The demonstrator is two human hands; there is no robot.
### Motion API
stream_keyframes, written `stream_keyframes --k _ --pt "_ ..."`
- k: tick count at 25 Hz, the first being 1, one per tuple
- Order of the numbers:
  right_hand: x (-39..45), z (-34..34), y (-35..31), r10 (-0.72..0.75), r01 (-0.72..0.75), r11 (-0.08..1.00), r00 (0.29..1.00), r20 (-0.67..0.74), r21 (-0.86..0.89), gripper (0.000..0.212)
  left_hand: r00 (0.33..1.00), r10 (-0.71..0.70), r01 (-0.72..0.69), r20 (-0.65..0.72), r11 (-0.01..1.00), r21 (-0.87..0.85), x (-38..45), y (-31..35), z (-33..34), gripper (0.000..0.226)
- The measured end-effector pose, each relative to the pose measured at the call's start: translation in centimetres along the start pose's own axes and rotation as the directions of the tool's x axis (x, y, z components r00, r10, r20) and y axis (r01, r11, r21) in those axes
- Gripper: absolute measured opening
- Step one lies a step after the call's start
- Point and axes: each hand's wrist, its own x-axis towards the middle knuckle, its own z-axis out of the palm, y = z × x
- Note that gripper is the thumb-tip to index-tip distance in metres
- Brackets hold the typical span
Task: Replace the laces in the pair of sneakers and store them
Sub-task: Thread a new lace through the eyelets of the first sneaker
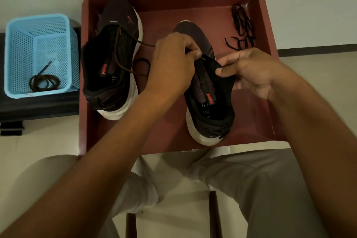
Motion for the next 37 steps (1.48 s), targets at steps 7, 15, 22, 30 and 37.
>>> stream_keyframes --k 7,15,22,30,37 --pt "0.2 -0.2 0.4 -0.010 0.009 1.000 0.999 0.031 0.028 0.020 0.999 -0.052 0.051 0.011 0.992 0.119 0.2 -0.2 0.9 0.014" --pt "0.3 0.2 0.7 0.038 -0.047 0.992 0.996 0.078 0.117 0.023 0.998 -0.064 0.061 0.027 0.991 0.119 0.1 -0.4 1.0 0.017" --pt "0.0 0.5 0.3 0.065 -0.079 0.984 0.993 0.094 0.157 0.029 1.000 0.000 0.003 -0.026 0.993 0.118 -0.2 -0.2 0.7 0.014" --pt "-0.1 0.9 0.3 0.049 -0.061 0.990 0.994 0.097 0.130 0.021 0.986 0.118 -0.139 0.121 0.973 0.187 0.7 0.3 0.9 0.016" --pt "-0.1 1.1 0.2 0.032 -0.039 0.996 0.996 0.086 0.082 0.018 0.998 0.057 -0.059 0.014 0.966 0.252 -0.6 -1.1 1.2 0.012"
